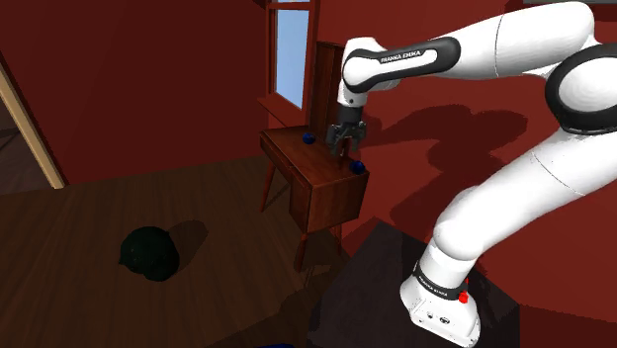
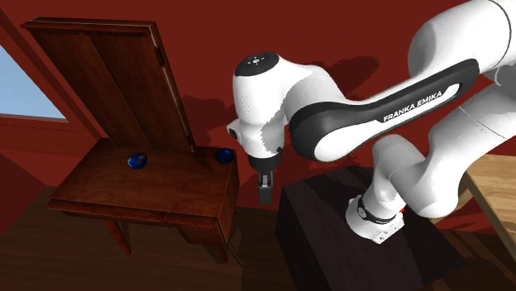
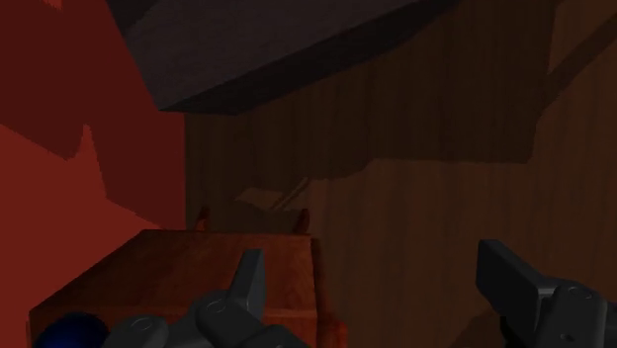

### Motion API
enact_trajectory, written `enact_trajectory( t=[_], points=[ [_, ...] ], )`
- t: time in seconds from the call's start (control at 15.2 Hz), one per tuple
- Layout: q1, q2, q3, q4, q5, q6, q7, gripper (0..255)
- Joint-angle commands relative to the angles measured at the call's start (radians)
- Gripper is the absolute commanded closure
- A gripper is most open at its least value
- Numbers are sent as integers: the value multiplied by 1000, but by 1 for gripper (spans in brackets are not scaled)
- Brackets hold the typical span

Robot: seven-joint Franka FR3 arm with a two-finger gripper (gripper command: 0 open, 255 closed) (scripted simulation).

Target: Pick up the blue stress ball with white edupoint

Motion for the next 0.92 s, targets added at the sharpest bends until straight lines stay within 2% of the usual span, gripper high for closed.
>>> enact_trajectory(
  t=[0.0, 0.86],
  points=[
    [-19, 58, -8, 18, -7, 43, 35, 0],
    [-137, 436, -106, 223, -27, 230, 214, 0]
  ],
)
